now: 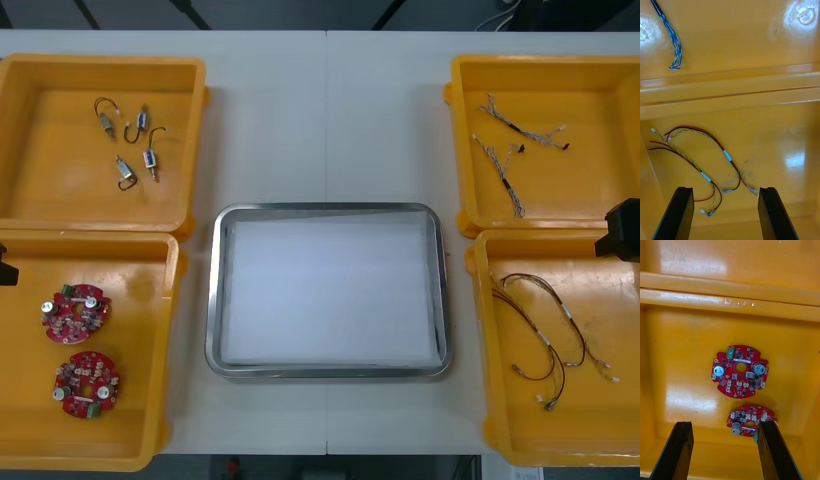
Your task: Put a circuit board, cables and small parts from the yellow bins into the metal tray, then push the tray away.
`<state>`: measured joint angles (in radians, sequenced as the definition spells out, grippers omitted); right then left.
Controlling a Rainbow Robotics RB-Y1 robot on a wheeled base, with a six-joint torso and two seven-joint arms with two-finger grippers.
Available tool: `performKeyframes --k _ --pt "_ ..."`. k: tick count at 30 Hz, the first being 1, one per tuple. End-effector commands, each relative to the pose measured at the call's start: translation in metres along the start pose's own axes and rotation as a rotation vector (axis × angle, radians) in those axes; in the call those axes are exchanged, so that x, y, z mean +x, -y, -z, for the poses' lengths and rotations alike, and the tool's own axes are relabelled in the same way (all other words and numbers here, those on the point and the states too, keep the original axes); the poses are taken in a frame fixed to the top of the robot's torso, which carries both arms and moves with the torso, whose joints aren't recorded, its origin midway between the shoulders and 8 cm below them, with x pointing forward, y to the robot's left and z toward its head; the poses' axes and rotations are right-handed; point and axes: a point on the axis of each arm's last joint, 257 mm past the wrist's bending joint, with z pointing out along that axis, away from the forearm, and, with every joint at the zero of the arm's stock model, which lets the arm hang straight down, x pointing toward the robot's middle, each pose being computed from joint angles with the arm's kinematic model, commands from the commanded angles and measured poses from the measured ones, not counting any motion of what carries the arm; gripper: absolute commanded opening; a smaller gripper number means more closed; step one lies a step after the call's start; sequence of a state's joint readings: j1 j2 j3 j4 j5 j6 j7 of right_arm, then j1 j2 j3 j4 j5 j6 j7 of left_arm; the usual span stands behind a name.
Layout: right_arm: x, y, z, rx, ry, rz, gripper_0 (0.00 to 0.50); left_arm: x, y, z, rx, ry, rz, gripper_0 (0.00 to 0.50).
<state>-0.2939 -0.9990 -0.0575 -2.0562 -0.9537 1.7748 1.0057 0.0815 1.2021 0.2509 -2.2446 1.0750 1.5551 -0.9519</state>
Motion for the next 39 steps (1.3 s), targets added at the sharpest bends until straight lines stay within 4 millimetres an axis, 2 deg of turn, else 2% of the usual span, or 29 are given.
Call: performKeyframes --k 1,39 --pt "-0.0054 0.0003 0.0061 -0.003 0.034 0.042 0.5 -0.007 -0.0126 0.0096 -0.038 0.019 -0.08 0.5" --pt "-0.0054 0.0003 0.0061 -0.003 0.034 0.042 0.5 -0.007 -0.0126 0.0096 -0.038 0.019 -0.08 0.5"
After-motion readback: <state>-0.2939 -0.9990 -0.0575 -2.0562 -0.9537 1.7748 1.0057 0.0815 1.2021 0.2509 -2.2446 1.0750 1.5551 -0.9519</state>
